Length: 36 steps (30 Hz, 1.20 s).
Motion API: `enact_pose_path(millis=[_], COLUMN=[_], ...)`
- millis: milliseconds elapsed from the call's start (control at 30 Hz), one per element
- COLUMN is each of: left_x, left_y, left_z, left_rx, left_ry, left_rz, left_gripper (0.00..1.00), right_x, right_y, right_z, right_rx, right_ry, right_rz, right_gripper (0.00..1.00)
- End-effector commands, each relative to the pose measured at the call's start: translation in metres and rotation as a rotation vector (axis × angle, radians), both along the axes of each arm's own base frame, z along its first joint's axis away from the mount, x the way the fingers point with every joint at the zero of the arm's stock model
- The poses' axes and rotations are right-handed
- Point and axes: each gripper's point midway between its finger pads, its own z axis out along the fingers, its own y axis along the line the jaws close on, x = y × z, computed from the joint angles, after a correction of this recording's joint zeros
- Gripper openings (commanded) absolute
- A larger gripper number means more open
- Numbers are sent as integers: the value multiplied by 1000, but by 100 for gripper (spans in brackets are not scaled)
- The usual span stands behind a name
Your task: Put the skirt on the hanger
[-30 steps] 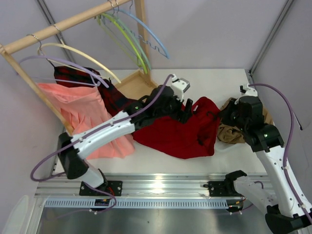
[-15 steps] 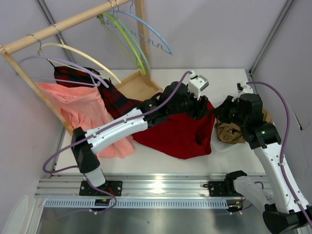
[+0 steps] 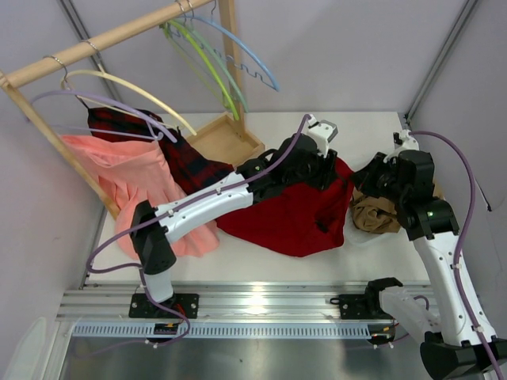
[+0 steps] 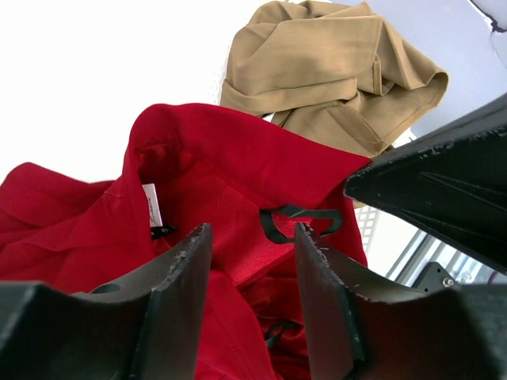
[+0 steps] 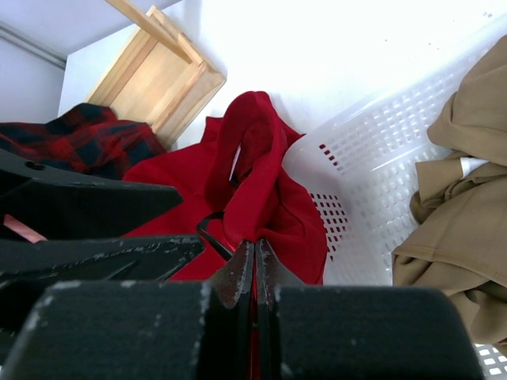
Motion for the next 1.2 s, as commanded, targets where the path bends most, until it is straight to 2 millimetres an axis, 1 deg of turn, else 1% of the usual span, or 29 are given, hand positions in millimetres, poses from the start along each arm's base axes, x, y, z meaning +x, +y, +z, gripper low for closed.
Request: enact_pose_path(millis=[0,100,233,300,333,400,433,467,533,567,633,667,700,767,800,867,900,967,1000,1033,1067,1100,1133,1167], left_x=[6,8,9,10,11,11,11,12,13,14,16,21,16,17,11,11,11,12,12,12,12,12,12,11], left_y=[-5,-7,-12,-15,-15,-15,-14,-13,-10,-5,-1,5,2,3,-1,-2,-4,-6,-8,-9,-10,-11,-12,-13], left_z=[20,14,18,20,15,14,20,24,35,44,51,56,52,56,53,49,44,42,39,38,35,36,34,33], left_rx=[-57,-49,-70,-81,-75,-72,-82,-90,-113,-133,-171,-193,-205,-254,-263,-275,-268,-270,-271,-276,-275,-278,-277,-279], left_ry=[2,13,12,14,23,30,26,23,18,17,42,53,88,136,171,202,213,225,239,253,262,264,270,273], left_rz=[44,53,45,46,50,52,52,54,59,63,62,68,25,2,-45,-52,-57,-64,-69,-78,-81,-84,-86,-88], left_gripper=[50,47,46,42,40,30,25,13,4,0,0,0,0,0,0,0,0,0,0,0,0,0,0,0], right_x=[6,5,7,7,7,8,8,8,9,9,9,7,6,3,1,-6,-8,-12,-17,-18,-20,-23,-23,-23], right_y=[4,5,5,6,5,4,4,2,-1,-2,-3,-3,-3,-1,-1,-1,-3,-8,-12,-14,-16,-19,-20,-21], right_z=[25,26,27,27,27,27,26,24,18,10,2,-6,-10,-18,-24,-27,-33,-34,-34,-33,-32,-33,-24,-21], right_rx=[28,32,39,43,42,41,39,35,22,15,10,4,0,-14,-19,-38,-48,-75,-97,-113,-126,-154,-159,-164], right_ry=[-103,-108,-112,-109,-109,-113,-109,-103,-93,-74,-58,-41,-35,-30,-19,-29,-19,-28,-29,-33,-35,-29,-47,-50], right_rz=[33,37,40,43,40,36,35,30,18,15,10,15,22,43,54,75,69,57,57,52,52,52,50,47], right_gripper=[0,0,0,0,0,0,0,0,0,0,0,0,0,0,0,0,0,0,1,6,14,31,37,40])
